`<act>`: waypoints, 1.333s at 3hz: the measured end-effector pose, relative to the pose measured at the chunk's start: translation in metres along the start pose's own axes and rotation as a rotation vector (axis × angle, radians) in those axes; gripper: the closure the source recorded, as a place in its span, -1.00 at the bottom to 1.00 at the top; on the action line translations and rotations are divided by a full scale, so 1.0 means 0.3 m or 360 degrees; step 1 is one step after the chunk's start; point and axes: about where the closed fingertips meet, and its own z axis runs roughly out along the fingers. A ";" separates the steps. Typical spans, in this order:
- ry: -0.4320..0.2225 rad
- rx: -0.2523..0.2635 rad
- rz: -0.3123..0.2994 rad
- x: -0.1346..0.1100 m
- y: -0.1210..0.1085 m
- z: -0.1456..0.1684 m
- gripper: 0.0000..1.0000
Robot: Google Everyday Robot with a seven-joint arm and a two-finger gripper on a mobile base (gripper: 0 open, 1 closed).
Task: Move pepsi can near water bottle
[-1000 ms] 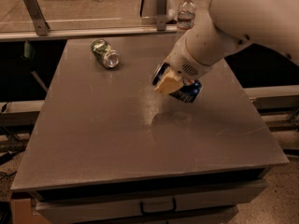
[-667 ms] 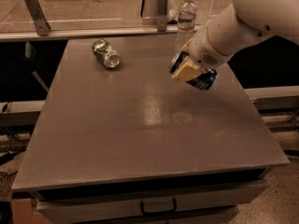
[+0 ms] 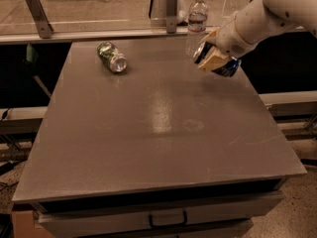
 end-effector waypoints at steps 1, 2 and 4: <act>-0.0015 0.0011 -0.0026 0.047 -0.090 0.050 1.00; -0.0011 0.0057 0.0001 0.098 -0.155 0.081 0.66; -0.0006 0.0095 0.0071 0.147 -0.188 0.133 -0.27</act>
Offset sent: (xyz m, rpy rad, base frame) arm 0.0806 -0.0470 -0.0139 0.0172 -0.0673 -0.0624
